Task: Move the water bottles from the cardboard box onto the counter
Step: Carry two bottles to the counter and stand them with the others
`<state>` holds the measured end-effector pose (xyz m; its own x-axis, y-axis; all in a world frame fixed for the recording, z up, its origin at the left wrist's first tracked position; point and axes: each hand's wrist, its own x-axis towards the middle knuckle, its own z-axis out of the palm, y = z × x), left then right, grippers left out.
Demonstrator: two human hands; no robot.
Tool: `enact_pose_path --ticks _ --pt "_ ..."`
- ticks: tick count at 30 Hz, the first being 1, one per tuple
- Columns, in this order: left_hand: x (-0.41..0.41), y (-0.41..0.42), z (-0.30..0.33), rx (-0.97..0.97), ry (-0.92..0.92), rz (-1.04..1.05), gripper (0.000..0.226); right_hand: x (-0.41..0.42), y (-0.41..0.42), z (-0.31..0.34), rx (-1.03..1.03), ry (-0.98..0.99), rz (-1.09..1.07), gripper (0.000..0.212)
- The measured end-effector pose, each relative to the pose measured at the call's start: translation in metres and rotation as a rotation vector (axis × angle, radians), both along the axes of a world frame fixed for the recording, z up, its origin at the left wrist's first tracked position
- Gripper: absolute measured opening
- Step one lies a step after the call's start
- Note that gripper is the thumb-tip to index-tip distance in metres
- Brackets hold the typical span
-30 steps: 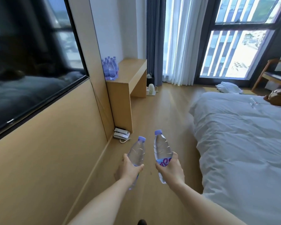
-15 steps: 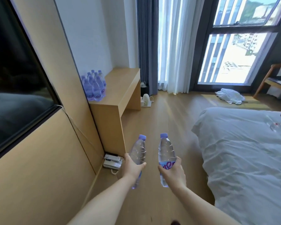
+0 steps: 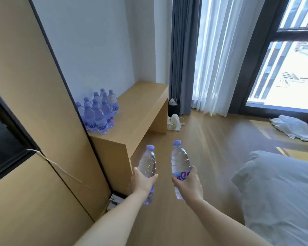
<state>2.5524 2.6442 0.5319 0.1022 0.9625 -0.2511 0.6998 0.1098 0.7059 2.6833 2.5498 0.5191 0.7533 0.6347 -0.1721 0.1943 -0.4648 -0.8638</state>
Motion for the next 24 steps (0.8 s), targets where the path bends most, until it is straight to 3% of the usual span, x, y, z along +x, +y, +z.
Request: enact_pose_path --ticks 5,9,13,19,24 --pt "0.065 0.086 -0.008 -0.032 -0.032 0.061 0.077 0.063 0.088 -0.013 0.021 0.108 0.021 0.054" --pt "0.113 0.163 -0.022 -0.061 -0.118 0.041 0.063 0.114 0.173 -0.026 0.035 0.252 0.020 0.053" --pt "0.167 0.253 -0.026 -0.129 -0.223 0.078 0.065 0.167 0.262 -0.032 0.097 0.410 0.027 0.057" --pt "0.237 0.372 -0.018 -0.122 -0.180 0.042 0.066 0.238 0.375 -0.020 0.128 0.442 0.022 0.061" --pt "0.274 0.441 -0.027 -0.172 -0.330 0.127 0.062 0.279 0.464 -0.020 0.082 0.493 0.065 0.067"
